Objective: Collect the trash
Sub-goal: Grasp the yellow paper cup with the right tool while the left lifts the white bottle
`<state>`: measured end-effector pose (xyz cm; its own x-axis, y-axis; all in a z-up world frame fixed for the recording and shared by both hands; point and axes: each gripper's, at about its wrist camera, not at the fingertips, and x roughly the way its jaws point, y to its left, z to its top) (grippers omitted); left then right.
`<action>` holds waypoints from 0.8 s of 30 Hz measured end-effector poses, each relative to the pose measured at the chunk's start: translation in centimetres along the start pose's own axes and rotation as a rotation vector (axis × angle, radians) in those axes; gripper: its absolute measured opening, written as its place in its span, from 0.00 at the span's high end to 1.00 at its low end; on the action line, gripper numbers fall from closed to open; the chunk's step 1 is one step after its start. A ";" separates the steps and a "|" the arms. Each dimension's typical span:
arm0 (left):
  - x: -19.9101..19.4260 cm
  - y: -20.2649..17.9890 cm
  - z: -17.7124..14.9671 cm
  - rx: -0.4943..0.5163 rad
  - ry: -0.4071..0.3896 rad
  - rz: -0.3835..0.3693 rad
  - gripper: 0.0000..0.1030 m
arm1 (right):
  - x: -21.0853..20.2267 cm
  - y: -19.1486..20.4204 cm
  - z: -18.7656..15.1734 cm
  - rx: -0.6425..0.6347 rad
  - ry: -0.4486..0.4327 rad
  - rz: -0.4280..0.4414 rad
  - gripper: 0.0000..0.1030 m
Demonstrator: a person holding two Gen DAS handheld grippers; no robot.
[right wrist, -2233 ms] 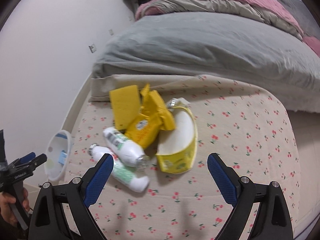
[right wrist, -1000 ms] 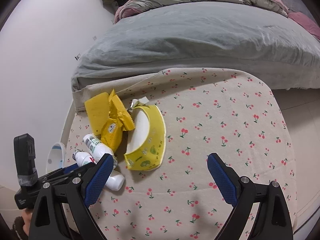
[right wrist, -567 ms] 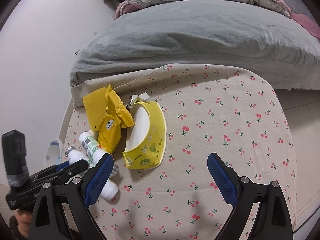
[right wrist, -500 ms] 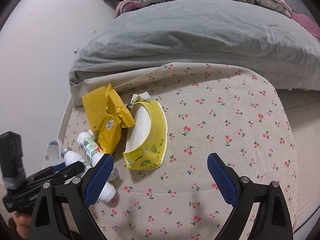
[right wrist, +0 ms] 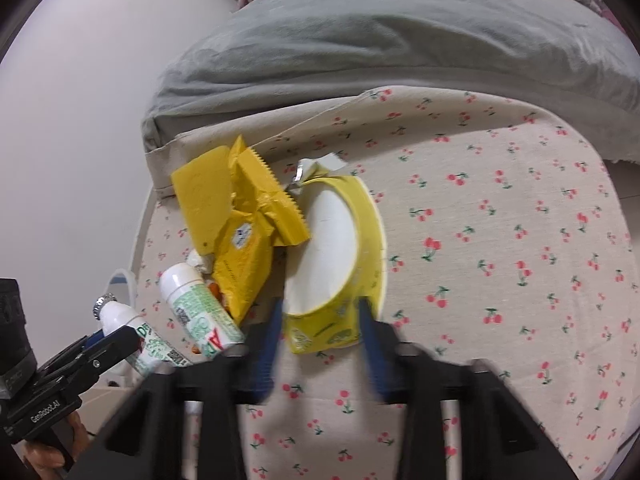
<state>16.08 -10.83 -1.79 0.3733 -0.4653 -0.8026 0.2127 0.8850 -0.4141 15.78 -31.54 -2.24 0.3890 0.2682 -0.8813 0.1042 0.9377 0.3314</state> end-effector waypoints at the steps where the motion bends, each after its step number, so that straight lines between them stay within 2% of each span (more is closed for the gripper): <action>1: -0.2 0.1 0.0 -0.001 -0.004 -0.002 0.56 | -0.1 0.1 0.0 0.001 -0.006 0.003 0.71; 7: -1.5 0.5 0.1 0.004 -0.035 -0.001 0.56 | -2.2 -0.2 -0.2 -0.019 -0.057 -0.003 0.72; 24: -3.5 1.9 0.1 0.022 -0.082 0.015 0.56 | -8.0 -3.0 -1.4 0.050 -0.169 -0.012 0.73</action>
<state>15.22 -7.54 0.30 0.4490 -0.4521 -0.7707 0.2261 0.8920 -0.3915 11.05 -36.19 3.28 0.5350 0.2128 -0.8176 0.1532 0.9273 0.3416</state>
